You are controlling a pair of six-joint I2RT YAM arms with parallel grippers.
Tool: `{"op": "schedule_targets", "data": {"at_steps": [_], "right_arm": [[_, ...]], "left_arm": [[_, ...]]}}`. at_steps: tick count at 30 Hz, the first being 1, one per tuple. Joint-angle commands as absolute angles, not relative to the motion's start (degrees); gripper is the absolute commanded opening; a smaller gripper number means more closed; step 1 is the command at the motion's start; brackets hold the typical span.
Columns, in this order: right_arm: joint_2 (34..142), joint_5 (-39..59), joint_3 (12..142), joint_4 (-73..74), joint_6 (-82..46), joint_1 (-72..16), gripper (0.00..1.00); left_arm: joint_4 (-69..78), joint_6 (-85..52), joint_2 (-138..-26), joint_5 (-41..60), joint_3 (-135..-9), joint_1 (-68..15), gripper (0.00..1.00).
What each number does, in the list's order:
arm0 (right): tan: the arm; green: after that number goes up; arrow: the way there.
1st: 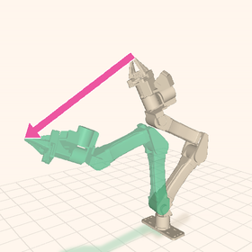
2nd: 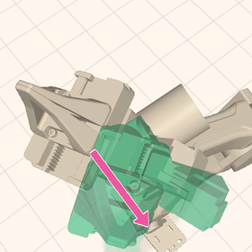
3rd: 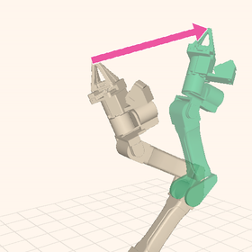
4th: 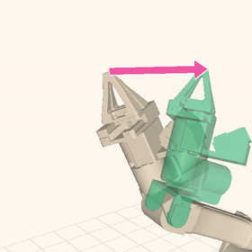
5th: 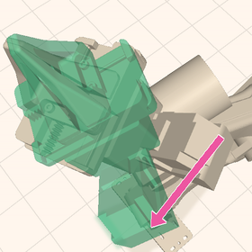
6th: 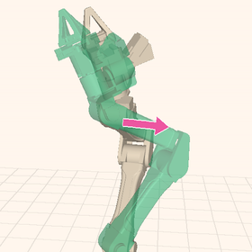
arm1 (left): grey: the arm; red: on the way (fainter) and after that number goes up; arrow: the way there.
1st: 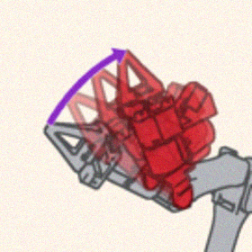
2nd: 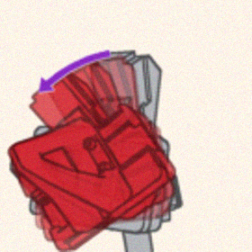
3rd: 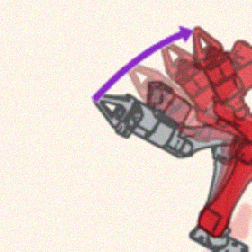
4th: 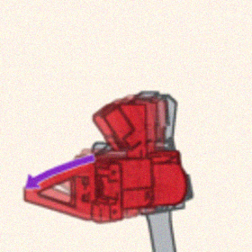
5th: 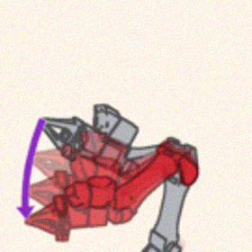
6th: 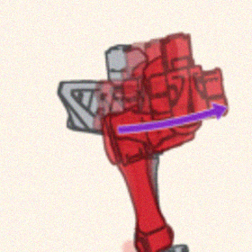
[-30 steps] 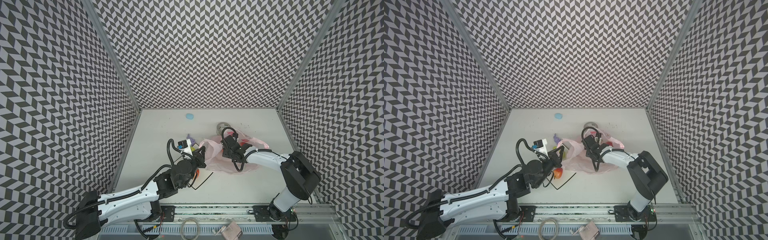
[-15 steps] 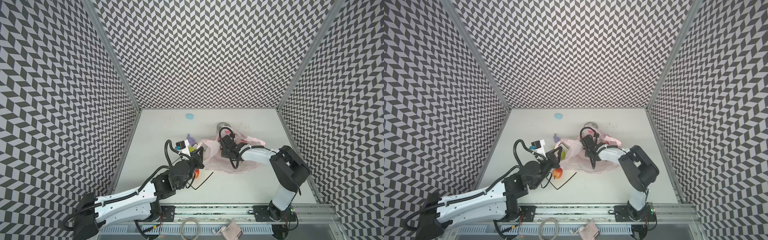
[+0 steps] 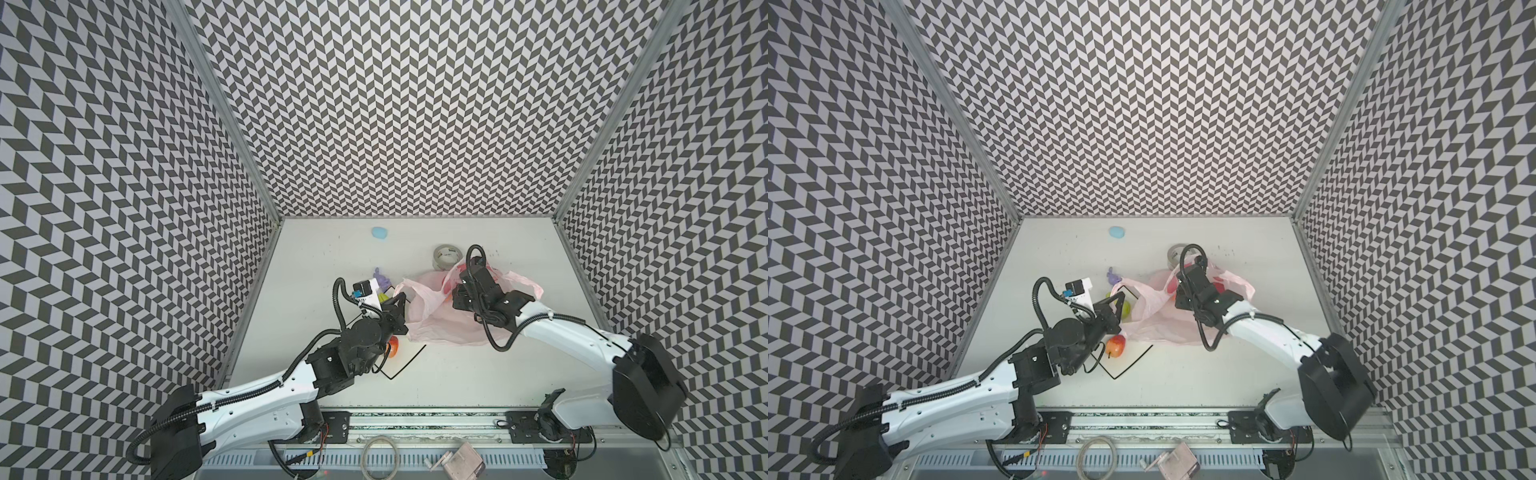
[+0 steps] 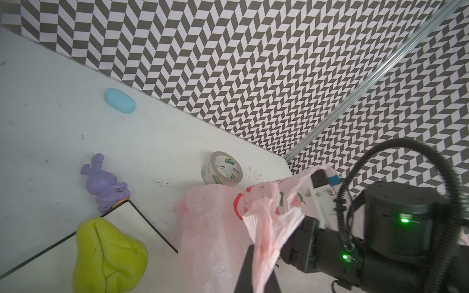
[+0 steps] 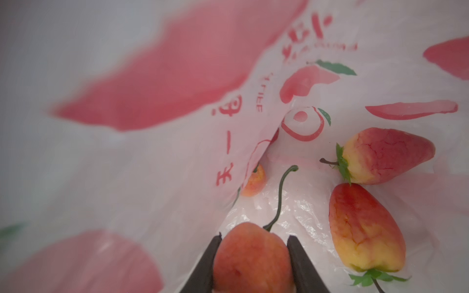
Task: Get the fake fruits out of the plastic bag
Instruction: 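Close the right gripper on a red-yellow apple inside the bag, then lift the red-yellow apple out of the bag with the right gripper, then carry the apple to the white tray and open the right gripper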
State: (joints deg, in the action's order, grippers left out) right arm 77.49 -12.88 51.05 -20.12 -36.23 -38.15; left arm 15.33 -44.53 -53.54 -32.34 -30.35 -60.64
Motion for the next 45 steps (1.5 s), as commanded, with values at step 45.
{"op": "schedule_targets", "data": {"at_steps": [45], "right_arm": [[48.6,17.8,50.8,-22.2,14.1,-59.3,0.28]], "left_arm": [[29.3,-37.9,-70.4,-11.7,-35.8,-45.8,0.00]]}}
